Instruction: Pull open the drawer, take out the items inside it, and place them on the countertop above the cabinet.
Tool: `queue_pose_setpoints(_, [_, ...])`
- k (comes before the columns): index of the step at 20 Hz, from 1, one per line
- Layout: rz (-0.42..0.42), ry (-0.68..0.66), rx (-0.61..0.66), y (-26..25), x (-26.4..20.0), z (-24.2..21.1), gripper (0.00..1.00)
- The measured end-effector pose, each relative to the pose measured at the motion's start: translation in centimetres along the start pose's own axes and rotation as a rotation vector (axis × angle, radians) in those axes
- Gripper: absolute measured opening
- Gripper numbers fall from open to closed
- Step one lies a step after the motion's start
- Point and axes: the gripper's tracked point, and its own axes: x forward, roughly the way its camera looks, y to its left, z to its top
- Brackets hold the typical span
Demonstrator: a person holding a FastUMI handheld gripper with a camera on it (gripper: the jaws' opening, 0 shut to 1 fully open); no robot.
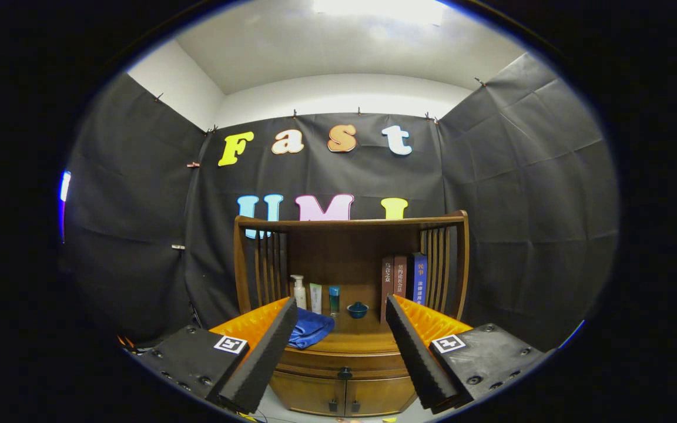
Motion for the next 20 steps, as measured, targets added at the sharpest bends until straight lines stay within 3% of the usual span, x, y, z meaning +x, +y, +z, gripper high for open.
queue_pose_setpoints(12, [-0.041,0.071,-0.002,-0.9,2.3,-4.0,0.98])
queue_pose_setpoints(20, [-0.046,0.191,0.024,-1.3,6.5,-12.9,0.98])
